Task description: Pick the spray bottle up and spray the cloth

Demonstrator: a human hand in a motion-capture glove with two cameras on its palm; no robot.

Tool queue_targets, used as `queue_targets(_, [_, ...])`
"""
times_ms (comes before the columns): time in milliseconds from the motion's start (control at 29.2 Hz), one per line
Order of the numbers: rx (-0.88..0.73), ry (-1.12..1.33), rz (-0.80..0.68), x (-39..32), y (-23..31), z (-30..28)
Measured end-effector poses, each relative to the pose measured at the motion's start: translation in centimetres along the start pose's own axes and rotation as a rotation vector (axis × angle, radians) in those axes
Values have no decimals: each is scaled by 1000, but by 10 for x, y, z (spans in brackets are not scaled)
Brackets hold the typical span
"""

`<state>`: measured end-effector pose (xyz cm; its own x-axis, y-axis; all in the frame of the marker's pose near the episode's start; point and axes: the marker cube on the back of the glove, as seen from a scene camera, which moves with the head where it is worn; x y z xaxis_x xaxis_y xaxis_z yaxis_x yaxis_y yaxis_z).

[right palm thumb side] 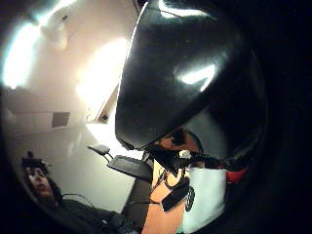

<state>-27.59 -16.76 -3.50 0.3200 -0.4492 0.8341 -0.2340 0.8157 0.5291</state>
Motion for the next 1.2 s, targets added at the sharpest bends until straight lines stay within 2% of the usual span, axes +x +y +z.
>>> queue_targets(240, [10,20,-24,4,1,1])
queue_targets(617, [-88,87,88,20,16,24])
queue_targets(926, [-332,202,64,6,23,57])
queue_targets(1200, [-520,382,-7,-35,29,16])
